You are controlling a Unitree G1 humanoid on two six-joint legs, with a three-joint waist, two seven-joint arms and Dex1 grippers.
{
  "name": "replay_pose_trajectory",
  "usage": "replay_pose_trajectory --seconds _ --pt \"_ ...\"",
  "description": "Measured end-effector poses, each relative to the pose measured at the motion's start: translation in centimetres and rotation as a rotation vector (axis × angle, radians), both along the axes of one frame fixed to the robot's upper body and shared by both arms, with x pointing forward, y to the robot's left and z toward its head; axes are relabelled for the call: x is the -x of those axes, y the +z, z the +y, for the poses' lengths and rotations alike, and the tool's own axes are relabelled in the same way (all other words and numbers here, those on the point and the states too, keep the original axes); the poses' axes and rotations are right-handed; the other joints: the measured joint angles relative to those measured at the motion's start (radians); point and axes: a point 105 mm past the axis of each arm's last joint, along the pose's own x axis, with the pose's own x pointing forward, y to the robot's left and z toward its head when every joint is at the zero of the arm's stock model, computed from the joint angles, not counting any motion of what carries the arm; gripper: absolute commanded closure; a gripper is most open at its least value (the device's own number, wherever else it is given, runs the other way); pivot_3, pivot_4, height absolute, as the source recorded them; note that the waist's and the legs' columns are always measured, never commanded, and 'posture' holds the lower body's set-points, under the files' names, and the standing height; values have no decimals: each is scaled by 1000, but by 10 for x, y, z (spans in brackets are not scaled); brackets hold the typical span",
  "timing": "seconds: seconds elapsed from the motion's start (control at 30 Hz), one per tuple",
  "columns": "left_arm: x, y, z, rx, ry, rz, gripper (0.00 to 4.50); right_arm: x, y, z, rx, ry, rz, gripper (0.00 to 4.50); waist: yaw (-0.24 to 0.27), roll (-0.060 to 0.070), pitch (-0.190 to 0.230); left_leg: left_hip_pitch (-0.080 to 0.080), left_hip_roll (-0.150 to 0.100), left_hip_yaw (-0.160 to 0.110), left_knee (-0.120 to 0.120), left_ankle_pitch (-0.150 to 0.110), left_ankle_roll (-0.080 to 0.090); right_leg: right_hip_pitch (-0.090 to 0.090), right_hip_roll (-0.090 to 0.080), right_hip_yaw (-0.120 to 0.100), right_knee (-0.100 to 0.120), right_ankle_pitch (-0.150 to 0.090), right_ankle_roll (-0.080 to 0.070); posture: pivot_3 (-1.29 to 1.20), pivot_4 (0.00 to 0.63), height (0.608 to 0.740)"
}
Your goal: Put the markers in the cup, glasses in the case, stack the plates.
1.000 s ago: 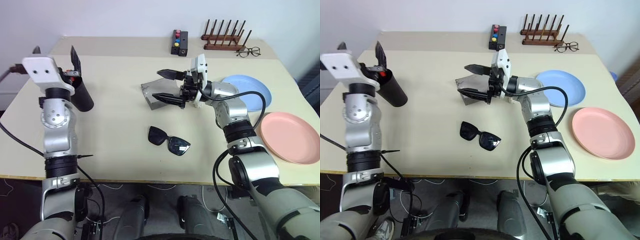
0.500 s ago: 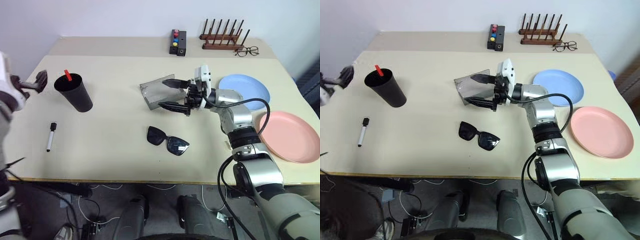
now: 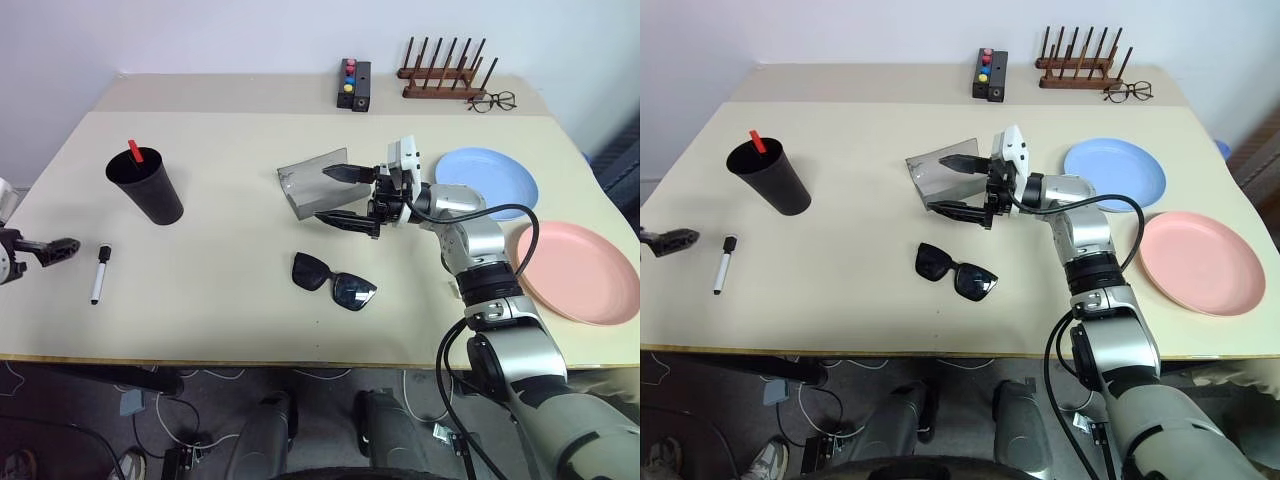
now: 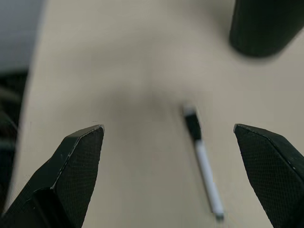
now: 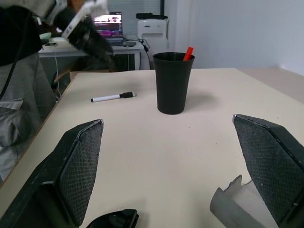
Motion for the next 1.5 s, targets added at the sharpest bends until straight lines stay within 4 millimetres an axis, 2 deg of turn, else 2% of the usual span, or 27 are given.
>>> replay_pose_trajectory --seconds 0.23,0.37,0.57,0.77,0.97,1.23,1.5 --pt "-6 -49 -24 93 -6 140 22 1 1 1 -5 -2 -2 0 2 0 0 0 0 0 0 0 -1 0 0 0 1 0 0 0 150 740" --pt "-4 -62 -22 94 24 183 22 2 -1 1 -7 0 8 0 2 0 0 0 0 0 0 0 -1 -1 0 0 1 0 0 0 150 740" --pt "-4 -64 -21 96 30 187 22 13 -8 -3 28 55 21 0 4 0 0 0 0 0 0 0 -1 -1 -1 0 1 0 0 0 150 740" --pt "-2 -65 -19 95 42 194 22 26 -26 -4 73 134 49 0 3 0 0 0 0 0 0 0 -1 -1 -1 0 1 0 0 0 150 740" --pt "-2 -66 -18 90 45 196 22 39 -25 6 99 234 -7 0 3 0 0 0 0 0 0 0 -1 -1 -1 0 1 0 0 0 150 740" --pt "-3 -67 -19 93 44 200 22 41 -24 12 84 250 -20 0 5 0 0 0 0 0 0 0 -1 -1 -1 0 1 0 0 0 150 740" --pt "-22 -67 -18 67 63 192 22 37 -17 14 76 230 -37 0 11 1 -1 3 -1 0 0 1 -2 1 -1 0 4 0 0 0 150 740"
